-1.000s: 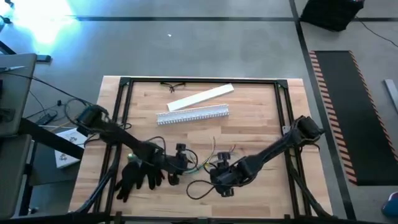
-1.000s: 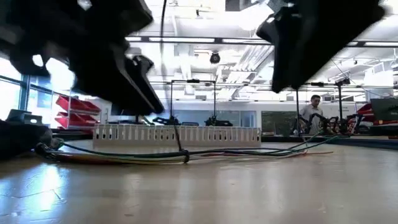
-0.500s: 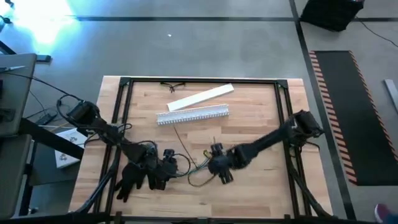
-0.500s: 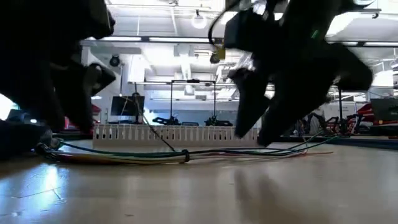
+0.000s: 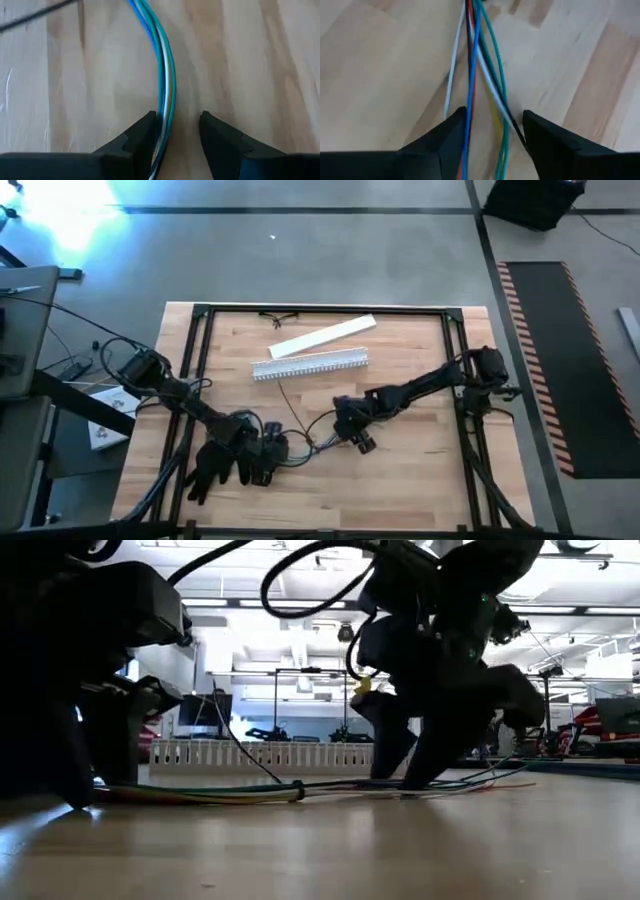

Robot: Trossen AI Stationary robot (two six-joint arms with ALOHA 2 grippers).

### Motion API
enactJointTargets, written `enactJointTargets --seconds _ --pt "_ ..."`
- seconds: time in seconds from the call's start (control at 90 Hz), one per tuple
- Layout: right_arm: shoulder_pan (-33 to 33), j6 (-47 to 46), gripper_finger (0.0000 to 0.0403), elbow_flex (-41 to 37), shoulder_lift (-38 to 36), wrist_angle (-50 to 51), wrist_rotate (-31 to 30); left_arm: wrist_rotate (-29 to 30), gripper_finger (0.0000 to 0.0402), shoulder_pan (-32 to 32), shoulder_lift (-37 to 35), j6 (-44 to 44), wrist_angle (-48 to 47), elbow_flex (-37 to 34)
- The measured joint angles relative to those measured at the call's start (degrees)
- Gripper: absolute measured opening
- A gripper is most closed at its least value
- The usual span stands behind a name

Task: Ziptie cables
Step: Put the cable into the white cable duct

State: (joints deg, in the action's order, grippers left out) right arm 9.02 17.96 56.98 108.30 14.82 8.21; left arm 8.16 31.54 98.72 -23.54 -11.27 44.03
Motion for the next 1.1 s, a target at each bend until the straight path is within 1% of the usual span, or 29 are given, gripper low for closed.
enactJointTargets --seconds 0.167,0.289,0.411,0.511,0.6,0.711,0.811,0.978,1.1 --pt "2.44 -6.27 0.0125 0.01 -0.38 5.26 -1.35 0.07 0.0113 -0.36 -0.06 -0.27 -1.07 -0.01" --pt "4.86 -7.68 0.0120 0.01 -0.98 8.47 -3.99 0.00 0.0092 -0.95 -0.15 1.24 -1.18 -0.10" --pt "6.45 -10.34 0.0148 -0.13 -2.96 14.10 -6.71 -0.88 0.0071 -2.17 -0.37 1.52 -1.33 -0.13" --pt "7.20 -12.65 0.0187 -0.57 -6.04 18.16 -6.95 -1.10 0.0054 -2.83 -0.52 2.35 -1.10 -0.21" --pt "7.52 -14.97 0.0224 -1.22 -9.90 24.19 -6.86 -1.13 0.0041 -3.23 -0.83 4.10 -1.58 0.03" --pt "7.47 -17.55 0.0260 -0.69 -14.01 22.67 -8.32 -0.83 0.0031 -3.42 -1.07 5.52 -2.31 0.67" --pt "7.66 -17.42 0.0276 -0.80 -14.23 18.71 -8.68 -0.79 0.0025 -3.47 -1.07 6.62 -3.19 1.33" --pt "9.07 -13.66 0.0279 -0.82 -10.58 9.31 -7.54 -0.44 0.0024 -3.79 -1.25 7.18 -3.34 1.40" --pt "10.06 -11.70 0.0279 -1.01 -6.90 5.75 -7.91 -0.19 0.0024 -3.90 -1.45 7.16 -3.64 1.42"
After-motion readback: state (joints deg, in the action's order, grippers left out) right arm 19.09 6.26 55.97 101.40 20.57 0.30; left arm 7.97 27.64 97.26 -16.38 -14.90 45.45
